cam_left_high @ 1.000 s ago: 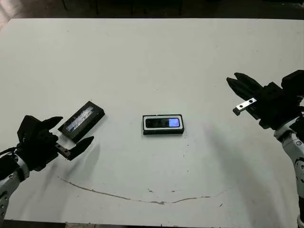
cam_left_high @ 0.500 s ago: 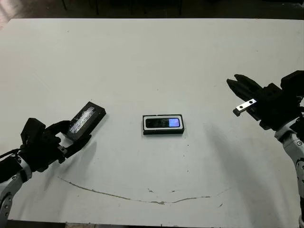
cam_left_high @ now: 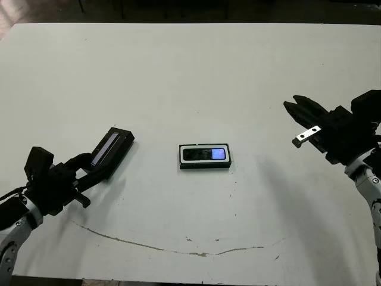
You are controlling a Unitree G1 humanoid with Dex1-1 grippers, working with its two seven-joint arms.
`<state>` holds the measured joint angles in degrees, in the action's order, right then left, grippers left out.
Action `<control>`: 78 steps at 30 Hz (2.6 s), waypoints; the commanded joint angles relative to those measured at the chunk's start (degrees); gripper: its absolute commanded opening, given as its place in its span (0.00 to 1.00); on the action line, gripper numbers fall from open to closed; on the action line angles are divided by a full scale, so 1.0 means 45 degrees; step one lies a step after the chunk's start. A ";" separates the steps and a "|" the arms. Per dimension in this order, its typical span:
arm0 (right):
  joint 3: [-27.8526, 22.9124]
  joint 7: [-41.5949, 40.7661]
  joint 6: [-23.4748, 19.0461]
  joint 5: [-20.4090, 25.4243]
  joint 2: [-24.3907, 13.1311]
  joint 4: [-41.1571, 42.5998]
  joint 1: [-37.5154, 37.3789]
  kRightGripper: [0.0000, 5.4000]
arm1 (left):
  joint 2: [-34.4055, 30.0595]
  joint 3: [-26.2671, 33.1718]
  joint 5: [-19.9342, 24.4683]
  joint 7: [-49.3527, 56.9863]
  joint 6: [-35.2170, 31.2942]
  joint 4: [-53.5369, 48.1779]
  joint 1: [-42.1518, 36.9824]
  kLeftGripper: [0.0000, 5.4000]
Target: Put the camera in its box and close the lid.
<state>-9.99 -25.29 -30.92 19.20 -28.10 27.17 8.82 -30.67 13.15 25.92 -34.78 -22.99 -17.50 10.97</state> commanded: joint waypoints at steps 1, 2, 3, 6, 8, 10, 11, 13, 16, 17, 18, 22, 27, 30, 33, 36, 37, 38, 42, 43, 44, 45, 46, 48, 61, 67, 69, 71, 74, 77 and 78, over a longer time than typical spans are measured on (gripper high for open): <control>0.0075 0.0014 -0.0100 -0.0106 -0.0171 -0.0081 -0.0128 0.00 | -0.0064 0.0042 0.0112 0.0251 -0.0519 -0.0678 0.0022 0.23; 0.0077 0.0037 -0.0121 -0.0125 -0.0177 -0.0065 -0.0118 0.00 | -0.0198 0.0093 0.0177 0.0383 -0.0759 -0.1060 -0.0150 0.23; 0.0086 0.0074 -0.0173 -0.0152 -0.0190 -0.0030 -0.0109 0.00 | -0.0309 0.0129 0.0217 0.0501 -0.0980 -0.1353 -0.0291 0.23; 0.0090 0.0082 -0.0243 -0.0142 -0.0212 -0.0010 -0.0068 0.00 | -0.0759 0.0098 0.0088 0.0651 -0.1373 -0.2152 -0.0947 0.23; 0.0087 0.0086 -0.0226 -0.0157 -0.0225 0.0016 -0.0048 0.00 | -0.1079 -0.0050 0.0006 0.0517 -0.1436 -0.2379 -0.1654 0.23; 0.0078 0.0128 -0.0314 -0.0138 -0.0222 0.0074 -0.0024 0.00 | -0.1293 -0.0250 -0.0039 0.0161 -0.1119 -0.2234 -0.2301 0.23; 0.0077 0.0122 -0.0250 -0.0152 -0.0217 0.0078 -0.0027 0.00 | -0.1378 -0.0376 -0.0024 -0.0122 -0.0897 -0.2066 -0.2671 0.23; 0.0060 0.0110 -0.0173 -0.0120 -0.0174 0.0052 -0.0017 0.00 | -0.1393 -0.0682 -0.0046 -0.0774 -0.0232 -0.1509 -0.3401 0.23; 0.0047 0.0158 -0.0273 -0.0028 -0.0108 0.0063 0.0023 0.00 | -0.1479 -0.1295 -0.0197 -0.1508 0.0180 -0.0856 -0.4440 0.23; 0.0036 0.0163 -0.0289 0.0008 -0.0094 0.0068 0.0027 0.00 | -0.1500 -0.1482 -0.0185 -0.1704 0.0113 -0.0671 -0.4744 0.23; 0.0028 0.0178 -0.0317 0.0030 -0.0096 0.0087 0.0032 0.00 | -0.1567 -0.1735 -0.0228 -0.1898 -0.0063 -0.0475 -0.5108 0.23; 0.0006 0.0322 -0.0547 0.0056 -0.0140 0.0224 0.0055 0.00 | -0.1902 -0.3013 -0.0854 -0.2857 -0.0232 0.0476 -0.6534 0.23; -0.0246 0.0274 -0.0755 0.0428 -0.0065 0.0249 0.0083 0.00 | -0.1813 -0.4766 -0.2247 -0.3835 0.0522 0.1370 -0.7828 0.23; -0.0326 0.0286 -0.0869 0.0570 -0.0139 0.0305 0.0117 0.00 | -0.1728 -0.5550 -0.3018 -0.4136 0.0898 0.1743 -0.8324 0.23; -0.0383 0.0331 -0.0915 0.0646 -0.0150 0.0385 0.0098 0.00 | -0.1514 -0.6110 -0.3621 -0.4383 0.1559 0.2193 -0.8568 0.23; -0.0403 0.0312 -0.0814 0.0665 -0.0117 0.0346 0.0078 0.00 | -0.1159 -0.6365 -0.3827 -0.4797 0.2896 0.2938 -0.8553 0.23; -0.0379 0.0306 -0.0712 0.0600 -0.0118 0.0318 0.0071 0.00 | -0.1063 -0.6416 -0.3866 -0.4917 0.3206 0.3147 -0.8552 0.23; -0.0352 0.0306 -0.0669 0.0548 -0.0128 0.0305 0.0066 0.00 | -0.0997 -0.6472 -0.3922 -0.5026 0.3465 0.3309 -0.8543 0.23; -0.0247 0.0341 -0.0703 0.0445 -0.0136 0.0334 0.0086 0.00 | -0.0824 -0.6562 -0.3988 -0.5289 0.4080 0.3695 -0.8381 0.23; -0.0225 0.0323 -0.0672 0.0419 -0.0147 0.0328 0.0088 0.00 | -0.0814 -0.6553 -0.3980 -0.5326 0.4139 0.3706 -0.8329 0.23; -0.0211 0.0308 -0.0650 0.0409 -0.0144 0.0310 0.0093 0.00 | -0.0801 -0.6545 -0.3970 -0.5374 0.4205 0.3729 -0.8294 0.23; -0.0206 0.0279 -0.0607 0.0418 -0.0127 0.0278 0.0091 0.00 | -0.0776 -0.6523 -0.3953 -0.5395 0.4277 0.3743 -0.8238 0.23; -0.0191 0.0240 -0.0530 0.0415 -0.0112 0.0239 0.0085 0.00 | -0.0744 -0.6494 -0.3927 -0.5398 0.4354 0.3759 -0.8164 0.23; -0.0150 0.0239 -0.0511 0.0402 -0.0105 0.0199 0.0103 0.00 | -0.0685 -0.6473 -0.3880 -0.5403 0.4288 0.3793 -0.8076 0.23; -0.0061 0.0380 -0.0820 0.0264 -0.0208 0.0481 0.0073 0.00 | -0.0280 -0.6630 -0.3463 -0.6151 0.2938 0.4870 -0.8412 0.23; 0.0013 0.0349 -0.0521 0.0008 -0.0252 0.0439 -0.0047 0.00 | 0.0071 -0.6550 -0.3079 -0.6911 0.2663 0.6102 -0.8883 0.23; 0.0026 0.0319 -0.0396 -0.0081 -0.0227 0.0404 -0.0086 0.00 | 0.0233 -0.6502 -0.2868 -0.7293 0.2791 0.6476 -0.9102 0.23; 0.0034 0.0364 -0.0435 -0.0139 -0.0213 0.0437 -0.0102 0.00 | 0.0364 -0.6509 -0.2794 -0.7566 0.2867 0.6770 -0.9321 0.23; 0.0053 0.0318 -0.0326 -0.0209 -0.0238 0.0388 -0.0117 0.00 | 0.0536 -0.6567 -0.2884 -0.7802 0.2783 0.7118 -0.9629 0.23; 0.0038 0.0258 -0.0137 -0.0287 -0.0233 0.0327 -0.0157 0.00 | 0.0591 -0.6696 -0.3101 -0.7886 0.2625 0.7273 -0.9848 0.23; 0.0018 0.0249 -0.0145 -0.0282 -0.0230 0.0320 -0.0165 0.00 | 0.0594 -0.6748 -0.3157 -0.7906 0.2491 0.7282 -0.9901 0.23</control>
<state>-10.04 -23.75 -31.65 18.16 -28.40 29.26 9.30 -27.74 -16.41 12.94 -69.95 -10.58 14.47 -33.56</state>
